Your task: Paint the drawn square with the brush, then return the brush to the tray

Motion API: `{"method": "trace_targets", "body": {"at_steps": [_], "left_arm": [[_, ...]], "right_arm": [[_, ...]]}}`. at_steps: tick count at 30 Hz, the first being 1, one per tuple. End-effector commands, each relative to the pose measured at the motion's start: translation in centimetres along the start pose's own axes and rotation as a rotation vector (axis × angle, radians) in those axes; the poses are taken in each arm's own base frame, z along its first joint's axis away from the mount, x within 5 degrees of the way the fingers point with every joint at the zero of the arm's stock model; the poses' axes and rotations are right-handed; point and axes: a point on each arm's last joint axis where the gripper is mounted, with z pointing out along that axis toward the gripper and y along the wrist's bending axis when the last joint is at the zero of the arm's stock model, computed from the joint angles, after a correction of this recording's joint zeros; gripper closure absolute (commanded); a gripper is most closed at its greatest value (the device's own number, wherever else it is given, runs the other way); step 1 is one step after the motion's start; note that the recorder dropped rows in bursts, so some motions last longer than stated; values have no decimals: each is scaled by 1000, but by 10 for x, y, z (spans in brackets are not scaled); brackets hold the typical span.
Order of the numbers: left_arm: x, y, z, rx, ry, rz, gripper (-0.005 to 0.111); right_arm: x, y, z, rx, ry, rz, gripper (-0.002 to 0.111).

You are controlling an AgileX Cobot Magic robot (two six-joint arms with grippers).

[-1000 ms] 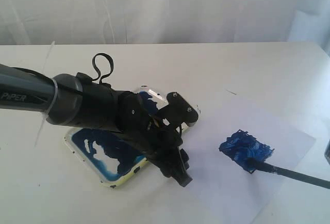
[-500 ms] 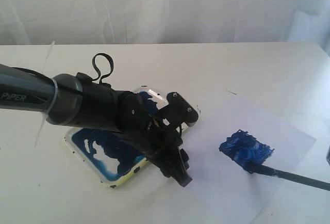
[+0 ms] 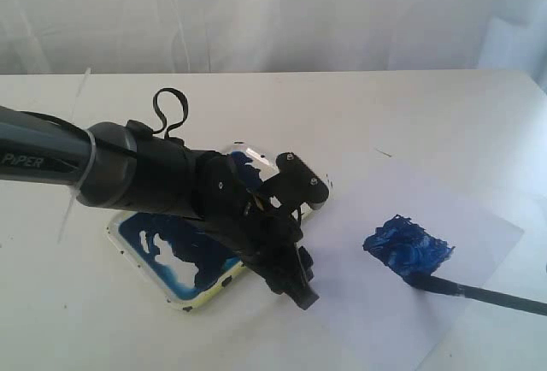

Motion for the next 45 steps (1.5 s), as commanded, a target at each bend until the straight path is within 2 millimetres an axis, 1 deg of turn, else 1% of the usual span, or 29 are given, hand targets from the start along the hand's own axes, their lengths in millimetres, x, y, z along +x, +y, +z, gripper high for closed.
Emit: {"method": "trace_targets", "body": {"at_steps": [1, 6, 11, 21, 26, 35, 41, 45], "left_arm": [[10, -5, 6, 32, 58, -10, 48], [10, -5, 6, 32, 58, -10, 48], [10, -5, 6, 32, 58, -10, 48], [10, -5, 6, 32, 58, -10, 48], [10, -5, 6, 32, 58, -10, 48], [10, -5, 6, 32, 58, -10, 48], [8, -4, 5, 27, 49, -5, 48], [1, -3, -6, 10, 3, 0, 48]], "right_arm": [[2, 0, -1, 16, 8, -15, 108], [2, -1, -1, 17, 9, -15, 108], [2, -1, -1, 18, 10, 20, 108], [4, 1, -4, 26, -6, 129, 108], [4, 0, -9, 76, -62, 135, 108], [-3, -7, -10, 134, -157, 253, 108], [-6, -8, -11, 147, -199, 289, 108], [-7, -9, -12, 153, -216, 294, 108]]}}
